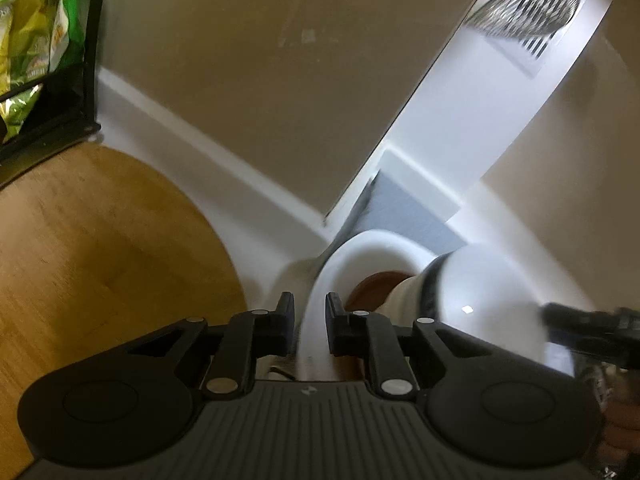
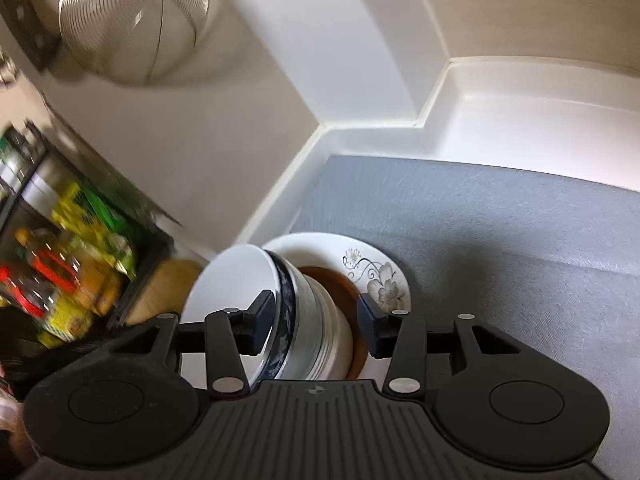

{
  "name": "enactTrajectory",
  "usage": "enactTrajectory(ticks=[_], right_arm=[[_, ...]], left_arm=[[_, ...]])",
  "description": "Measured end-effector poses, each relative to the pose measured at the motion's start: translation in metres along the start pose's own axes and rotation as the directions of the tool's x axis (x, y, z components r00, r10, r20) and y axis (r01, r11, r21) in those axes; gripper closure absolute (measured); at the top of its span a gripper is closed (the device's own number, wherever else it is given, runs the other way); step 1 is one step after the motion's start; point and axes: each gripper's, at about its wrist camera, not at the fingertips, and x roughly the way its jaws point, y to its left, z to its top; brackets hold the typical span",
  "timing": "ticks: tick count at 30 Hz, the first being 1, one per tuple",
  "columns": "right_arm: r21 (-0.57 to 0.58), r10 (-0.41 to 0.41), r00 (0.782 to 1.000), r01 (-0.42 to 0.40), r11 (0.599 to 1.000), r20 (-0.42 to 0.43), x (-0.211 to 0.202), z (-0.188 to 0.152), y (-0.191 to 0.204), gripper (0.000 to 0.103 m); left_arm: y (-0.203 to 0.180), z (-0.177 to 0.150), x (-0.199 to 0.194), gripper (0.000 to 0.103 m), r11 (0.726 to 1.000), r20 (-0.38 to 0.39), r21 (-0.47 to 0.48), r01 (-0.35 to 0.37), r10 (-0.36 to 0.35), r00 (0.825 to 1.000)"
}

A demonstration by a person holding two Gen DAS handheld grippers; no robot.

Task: Organize plates and bowls
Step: 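Lift the bowl stack with both grippers over the brown plate, then lower the bowl stack onto the brown plate and open both grippers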

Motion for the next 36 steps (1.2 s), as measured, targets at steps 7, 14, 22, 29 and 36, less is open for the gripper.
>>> enactTrajectory(ticks=[7,14,22,29,36], right_arm=[[0.078,0.024,0.997,-0.031,0.996,0.077,-0.02,-0.014,-0.021,0.052],[0.148,-0.091,0.996,0.093,0.985,-0.015,0.009,-0.034,-0.047,0.052],[0.13,-0.065,0.991,0.081,0.988,-0.121,0.037,-0.041,-0.045,0.06],[0.058,-0.099,0.988,0.107,0.993,-0.118,0.039,-0.044,-0.035,0.086],[0.105,-0.149,0.985,0.158,0.982,-0.089,0.013,-0.044,-0.064,0.086]], left_arm=[[0.007,-0.011,0.017,0.085,1.0,-0.056,-0.026,0.015,-0.016,0.998],[0.006,-0.025,0.026,0.086,1.0,-0.07,-0.017,0.021,-0.022,0.997],[-0.003,-0.034,0.027,0.086,0.999,-0.049,0.042,0.003,-0.001,0.999],[-0.024,-0.042,0.031,0.086,0.996,-0.048,0.092,0.011,-0.006,0.999],[-0.065,-0.054,0.048,0.086,0.986,-0.063,0.149,0.07,-0.061,0.996]])
